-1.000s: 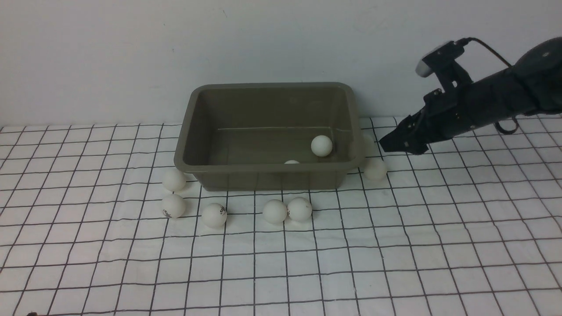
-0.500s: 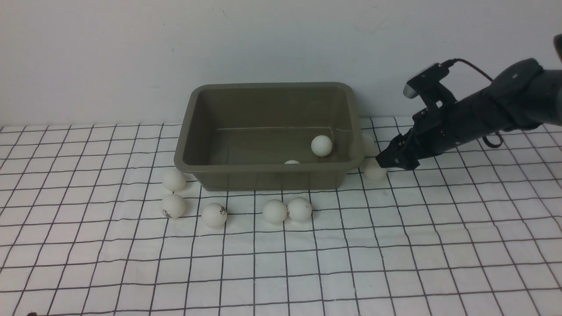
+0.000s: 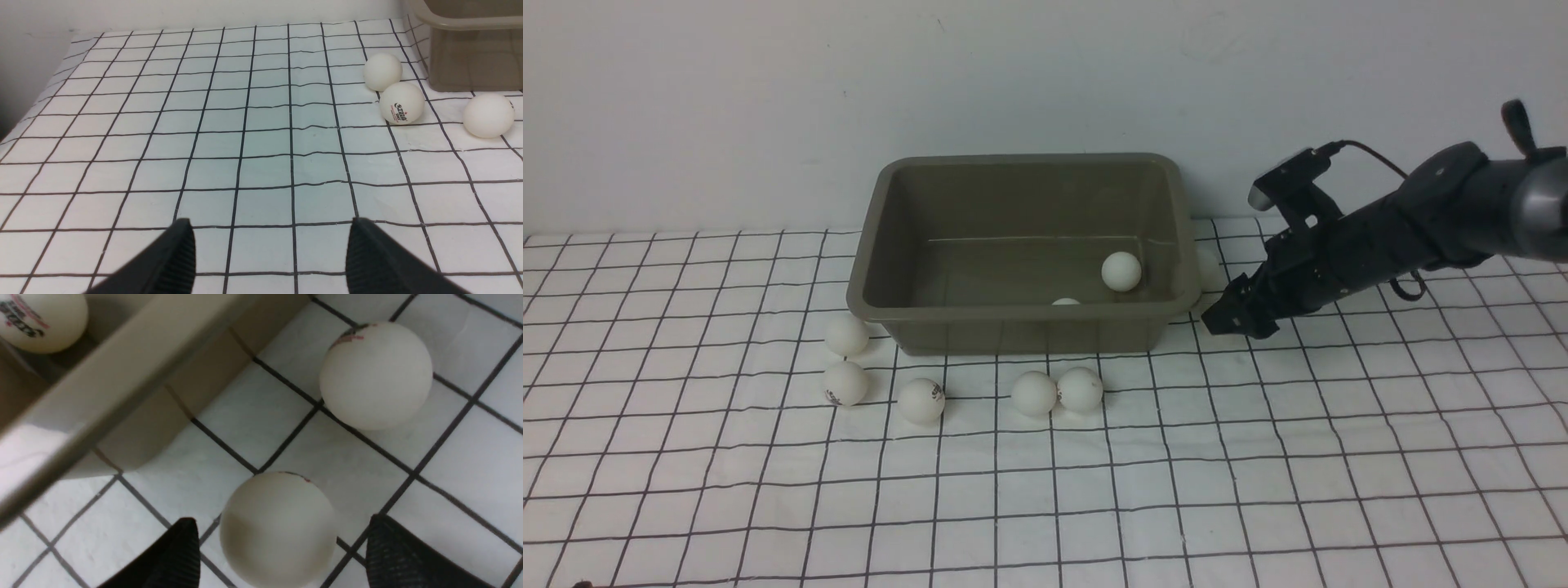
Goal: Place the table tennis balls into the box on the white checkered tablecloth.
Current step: 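Reach for and grasp a ping pong ball on the table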
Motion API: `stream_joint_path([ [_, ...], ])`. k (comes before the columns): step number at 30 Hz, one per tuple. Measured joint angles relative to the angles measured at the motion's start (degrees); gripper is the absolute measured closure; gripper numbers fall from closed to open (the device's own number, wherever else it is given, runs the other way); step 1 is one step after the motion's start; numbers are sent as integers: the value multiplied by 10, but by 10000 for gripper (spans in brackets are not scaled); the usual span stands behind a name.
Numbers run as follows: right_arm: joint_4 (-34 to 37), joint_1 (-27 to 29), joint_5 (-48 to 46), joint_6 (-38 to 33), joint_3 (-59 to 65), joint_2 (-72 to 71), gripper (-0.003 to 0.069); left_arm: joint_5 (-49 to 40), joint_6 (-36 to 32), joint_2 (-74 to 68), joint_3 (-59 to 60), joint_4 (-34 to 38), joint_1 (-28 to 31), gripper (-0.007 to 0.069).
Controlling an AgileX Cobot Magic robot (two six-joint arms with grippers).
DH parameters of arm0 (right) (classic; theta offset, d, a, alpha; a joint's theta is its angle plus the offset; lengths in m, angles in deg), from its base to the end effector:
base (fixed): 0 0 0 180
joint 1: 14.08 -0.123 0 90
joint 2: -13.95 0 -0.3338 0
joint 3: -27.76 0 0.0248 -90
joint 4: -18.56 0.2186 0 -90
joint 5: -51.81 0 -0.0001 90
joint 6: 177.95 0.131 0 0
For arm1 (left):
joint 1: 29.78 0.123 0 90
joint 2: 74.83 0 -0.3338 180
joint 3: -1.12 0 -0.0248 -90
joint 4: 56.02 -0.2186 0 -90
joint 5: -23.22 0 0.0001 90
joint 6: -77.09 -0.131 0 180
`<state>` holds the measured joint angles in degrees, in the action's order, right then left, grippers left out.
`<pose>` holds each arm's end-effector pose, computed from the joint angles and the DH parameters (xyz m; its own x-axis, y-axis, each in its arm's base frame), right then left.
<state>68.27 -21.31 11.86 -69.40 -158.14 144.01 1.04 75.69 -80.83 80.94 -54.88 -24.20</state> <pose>0.4504 0.1219 0.1749 -0.6046 -0.5072 -0.6142 -0.7220 0.6746 0.1537 0.0089 -0.0001 0.1580 -0.3080 -0.0241 -0.9511 -0.0883 0.9961 0.0034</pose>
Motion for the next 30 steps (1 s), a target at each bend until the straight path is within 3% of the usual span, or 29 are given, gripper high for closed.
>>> stream_joint_path([
  [3, 2, 0, 9, 0, 0, 3, 186, 0, 0, 0, 0, 0, 0, 177],
  [5, 14, 0, 32, 0, 0, 4, 270, 0, 0, 0, 0, 0, 0, 177],
  [7, 15, 0, 36, -1, 0, 4, 295, 0, 0, 0, 0, 0, 0, 177],
  [8, 15, 0, 49, -2, 0, 4, 408, 0, 0, 0, 0, 0, 0, 177],
  [10, 13, 1, 56, -2, -1, 4, 541, 0, 0, 0, 0, 0, 0, 177],
  [14, 3, 6, 57, 3, -1, -1, 648, 0, 0, 0, 0, 0, 0, 177],
  [30, 0, 24, 77, -1, -1, -72, 675, 0, 0, 0, 0, 0, 0, 177],
])
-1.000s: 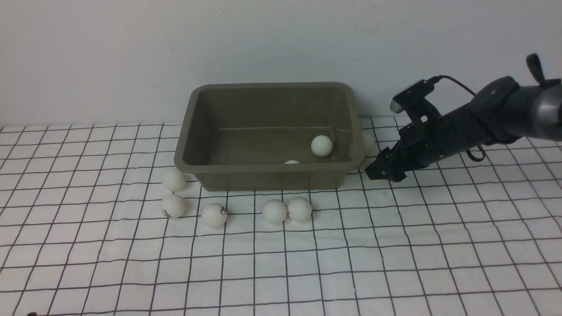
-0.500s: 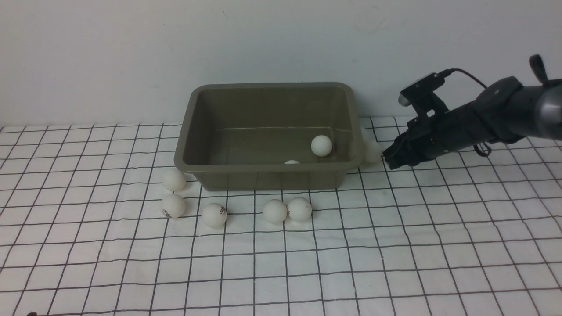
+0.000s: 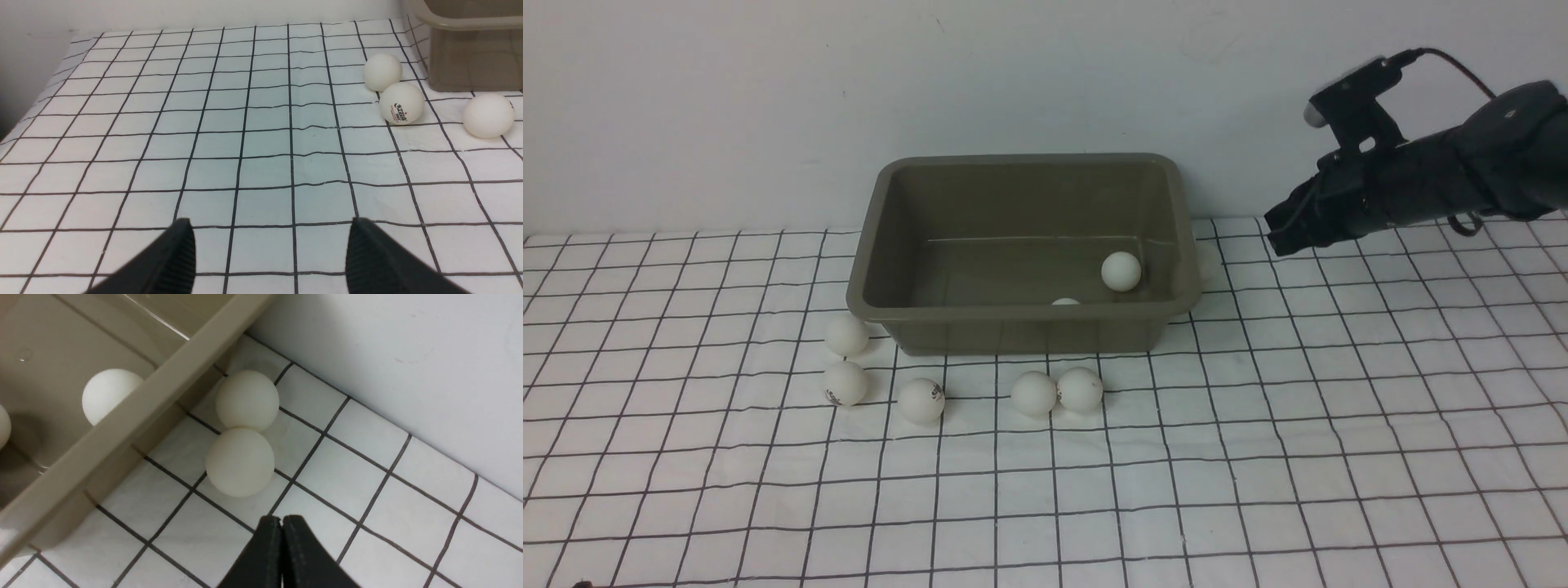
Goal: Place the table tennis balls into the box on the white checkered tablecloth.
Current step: 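Reach for and grasp a ping pong ball on the table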
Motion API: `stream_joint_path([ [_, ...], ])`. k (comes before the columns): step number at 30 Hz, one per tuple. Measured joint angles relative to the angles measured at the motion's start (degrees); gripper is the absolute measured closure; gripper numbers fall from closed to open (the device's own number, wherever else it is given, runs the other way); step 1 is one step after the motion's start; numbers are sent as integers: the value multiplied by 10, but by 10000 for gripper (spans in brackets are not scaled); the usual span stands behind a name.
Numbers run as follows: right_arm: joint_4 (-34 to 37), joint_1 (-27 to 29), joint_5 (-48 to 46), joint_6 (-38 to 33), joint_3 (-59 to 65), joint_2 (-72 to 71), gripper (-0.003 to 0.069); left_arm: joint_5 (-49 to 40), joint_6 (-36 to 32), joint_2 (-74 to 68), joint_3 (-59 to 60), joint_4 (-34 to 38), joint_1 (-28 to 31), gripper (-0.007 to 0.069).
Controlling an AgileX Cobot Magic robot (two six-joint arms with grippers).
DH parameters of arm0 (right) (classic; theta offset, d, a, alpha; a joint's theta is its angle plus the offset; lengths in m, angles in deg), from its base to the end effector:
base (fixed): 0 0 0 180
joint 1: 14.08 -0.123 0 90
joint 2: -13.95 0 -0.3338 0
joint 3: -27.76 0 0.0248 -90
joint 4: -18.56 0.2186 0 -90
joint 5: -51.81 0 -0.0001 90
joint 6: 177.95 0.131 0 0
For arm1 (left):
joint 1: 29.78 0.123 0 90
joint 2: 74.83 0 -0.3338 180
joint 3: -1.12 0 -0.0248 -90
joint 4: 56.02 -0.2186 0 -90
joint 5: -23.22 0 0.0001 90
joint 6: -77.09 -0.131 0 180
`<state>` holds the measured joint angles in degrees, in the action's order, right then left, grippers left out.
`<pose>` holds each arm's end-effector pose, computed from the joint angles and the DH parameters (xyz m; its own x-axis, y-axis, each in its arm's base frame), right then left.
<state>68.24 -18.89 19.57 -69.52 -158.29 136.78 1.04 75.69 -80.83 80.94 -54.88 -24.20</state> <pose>0.4597 0.0922 0.2368 -0.5181 -0.4550 -0.7242 -0.6436 0.7651 -0.0203 0.0089 -0.0001 0.1580 -0.3080 -0.0241 -0.9511 -0.0883 0.9961 0.0034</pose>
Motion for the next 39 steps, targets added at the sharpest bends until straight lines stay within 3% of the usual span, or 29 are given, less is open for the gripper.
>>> stream_joint_path([
  [4, 18, 0, 3, -9, 0, 1, 675, 0, 0, 0, 0, 0, 0, 177],
  [10, 111, 0, -3, -63, -20, 27, 652, 0, 0, 0, 0, 0, 0, 177],
  [13, 131, 0, -30, -67, -54, 53, 576, 0, 0, 0, 0, 0, 0, 177],
  [17, 134, 0, -51, -53, -91, 84, 384, 0, 0, 0, 0, 0, 0, 177],
  [21, 127, 0, -51, -49, -94, 91, 295, 0, 0, 0, 0, 0, 0, 177],
  [39, 131, 0, -51, -60, -100, 128, 256, 0, 0, 0, 0, 0, 0, 177],
])
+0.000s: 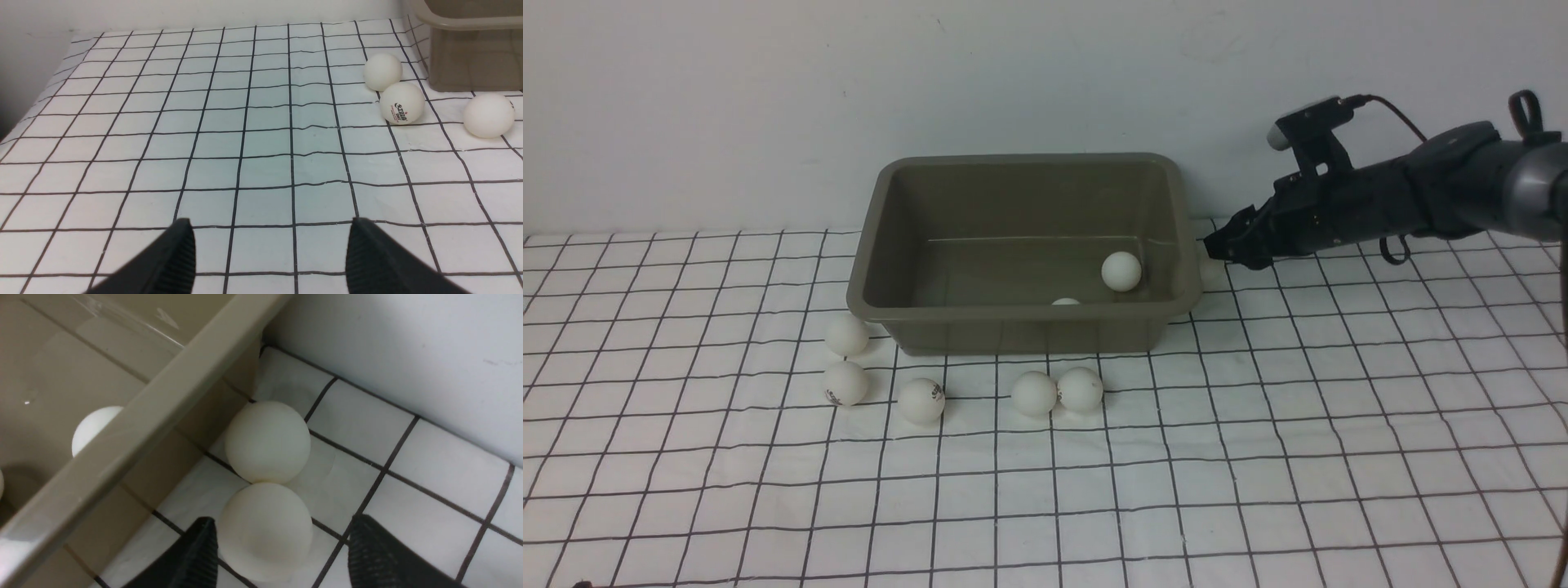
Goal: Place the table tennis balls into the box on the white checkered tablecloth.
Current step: 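Reach for and grasp a ping pong ball on the table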
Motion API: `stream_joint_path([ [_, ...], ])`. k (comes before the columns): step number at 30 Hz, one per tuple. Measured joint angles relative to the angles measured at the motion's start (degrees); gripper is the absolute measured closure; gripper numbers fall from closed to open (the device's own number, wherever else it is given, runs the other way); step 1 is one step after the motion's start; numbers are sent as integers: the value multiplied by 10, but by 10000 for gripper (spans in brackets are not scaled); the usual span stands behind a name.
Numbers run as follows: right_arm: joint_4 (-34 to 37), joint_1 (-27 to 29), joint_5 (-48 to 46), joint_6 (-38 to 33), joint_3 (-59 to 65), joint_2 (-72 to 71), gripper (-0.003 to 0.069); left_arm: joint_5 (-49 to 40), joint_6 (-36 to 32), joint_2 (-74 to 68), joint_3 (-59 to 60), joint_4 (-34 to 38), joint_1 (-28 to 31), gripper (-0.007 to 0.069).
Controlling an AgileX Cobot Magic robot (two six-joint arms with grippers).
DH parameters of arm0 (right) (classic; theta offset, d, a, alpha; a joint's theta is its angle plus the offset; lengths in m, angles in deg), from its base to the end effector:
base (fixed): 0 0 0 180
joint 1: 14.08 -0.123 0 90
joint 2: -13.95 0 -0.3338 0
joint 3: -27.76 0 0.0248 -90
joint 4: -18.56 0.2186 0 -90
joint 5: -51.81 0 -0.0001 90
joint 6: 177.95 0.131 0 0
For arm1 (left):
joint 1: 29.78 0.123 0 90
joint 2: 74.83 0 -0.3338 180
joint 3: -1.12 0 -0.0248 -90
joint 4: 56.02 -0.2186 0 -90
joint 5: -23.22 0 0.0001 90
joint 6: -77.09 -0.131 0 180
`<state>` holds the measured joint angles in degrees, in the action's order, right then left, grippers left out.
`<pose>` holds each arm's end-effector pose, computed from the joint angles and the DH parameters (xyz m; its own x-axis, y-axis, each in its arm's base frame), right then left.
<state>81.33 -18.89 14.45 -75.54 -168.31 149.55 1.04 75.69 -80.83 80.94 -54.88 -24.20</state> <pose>0.5058 0.1136 0.1874 -0.5532 -0.3426 -0.7593 -0.6606 0.7358 0.1493 0.0089 -0.0001 0.1580 -0.3080 -0.0241 -0.9511 -0.0883 0.9961 0.0034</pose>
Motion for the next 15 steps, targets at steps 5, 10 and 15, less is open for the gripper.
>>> stream_joint_path([
  [5, 4, 0, 0, 0, 0, 0, 205, 0, 0, 0, 0, 0, 0, 177],
  [10, 9, 0, 0, 0, -1, 0, 169, 0, 0, 0, 0, 0, 0, 177],
  [15, 12, -6, 17, -2, -1, 0, 165, 0, 0, 0, 0, 0, 0, 176],
])
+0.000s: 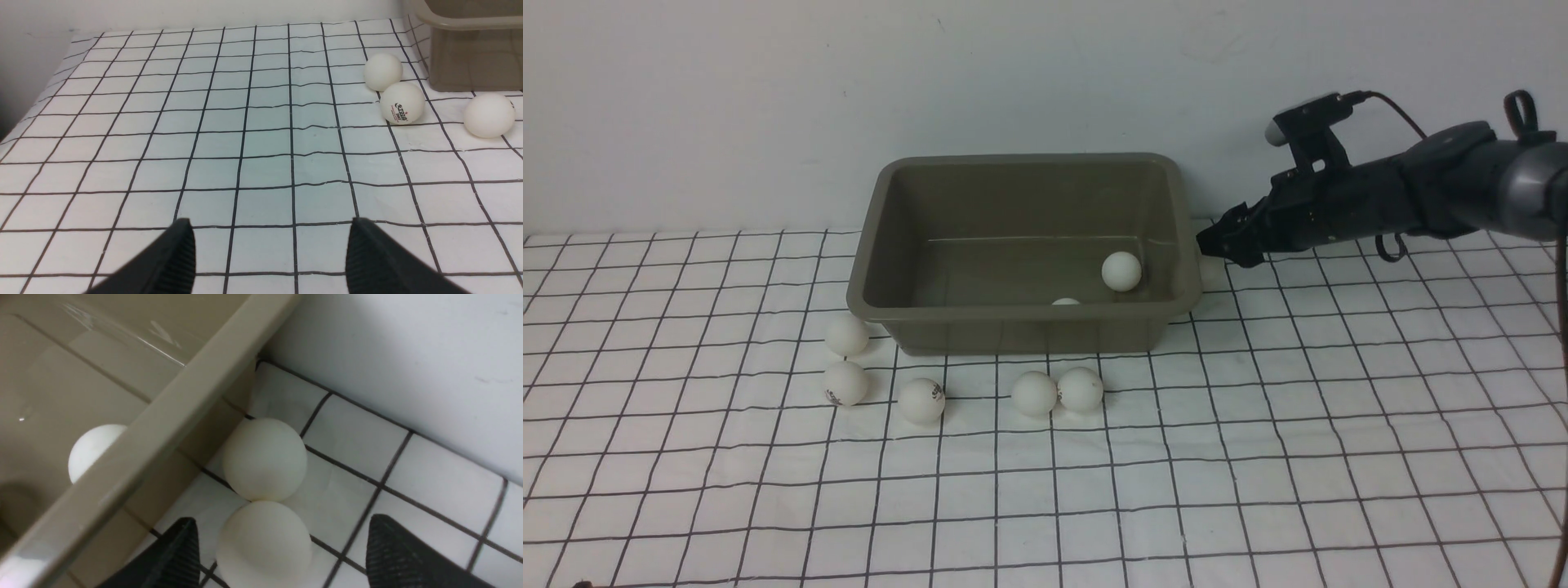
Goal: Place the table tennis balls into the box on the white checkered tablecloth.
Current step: 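Reach for and grasp a ping pong ball on the table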
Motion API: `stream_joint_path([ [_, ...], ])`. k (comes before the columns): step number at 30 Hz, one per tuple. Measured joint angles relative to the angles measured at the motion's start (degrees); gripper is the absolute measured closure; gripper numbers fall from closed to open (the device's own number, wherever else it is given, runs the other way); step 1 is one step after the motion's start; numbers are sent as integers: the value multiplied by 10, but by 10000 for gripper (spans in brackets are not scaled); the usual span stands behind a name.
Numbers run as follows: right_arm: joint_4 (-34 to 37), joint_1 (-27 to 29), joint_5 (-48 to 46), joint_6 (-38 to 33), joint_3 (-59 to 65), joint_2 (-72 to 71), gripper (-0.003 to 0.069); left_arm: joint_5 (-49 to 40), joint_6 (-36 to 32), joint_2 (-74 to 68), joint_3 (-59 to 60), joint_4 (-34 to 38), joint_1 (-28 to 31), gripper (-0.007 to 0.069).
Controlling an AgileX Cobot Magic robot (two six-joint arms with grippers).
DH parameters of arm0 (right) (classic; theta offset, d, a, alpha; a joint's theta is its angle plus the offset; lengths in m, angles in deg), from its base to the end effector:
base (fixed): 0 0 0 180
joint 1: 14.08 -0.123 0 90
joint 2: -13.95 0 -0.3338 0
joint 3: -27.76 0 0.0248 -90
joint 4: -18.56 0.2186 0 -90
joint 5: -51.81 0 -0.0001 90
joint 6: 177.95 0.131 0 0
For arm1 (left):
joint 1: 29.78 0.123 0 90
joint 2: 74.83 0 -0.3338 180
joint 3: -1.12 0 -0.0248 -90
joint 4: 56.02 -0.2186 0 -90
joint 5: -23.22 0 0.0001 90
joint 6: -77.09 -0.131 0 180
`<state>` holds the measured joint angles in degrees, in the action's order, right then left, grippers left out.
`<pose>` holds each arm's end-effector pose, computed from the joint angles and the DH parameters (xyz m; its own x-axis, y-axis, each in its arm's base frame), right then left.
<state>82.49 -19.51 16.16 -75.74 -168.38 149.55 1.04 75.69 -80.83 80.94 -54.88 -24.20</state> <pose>0.5083 0.1173 0.1891 -0.5476 -0.3284 -0.7696 -0.6479 0.7484 0.1417 0.0089 -0.0001 0.1580 -0.3080 -0.0241 -0.9511 -0.0883 0.9961 0.0034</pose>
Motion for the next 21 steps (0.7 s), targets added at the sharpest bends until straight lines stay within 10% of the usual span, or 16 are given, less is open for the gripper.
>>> stream_joint_path([
  [21, 9, -11, 20, -12, 0, 23, 165, 0, 0, 0, 0, 0, 0, 178],
])
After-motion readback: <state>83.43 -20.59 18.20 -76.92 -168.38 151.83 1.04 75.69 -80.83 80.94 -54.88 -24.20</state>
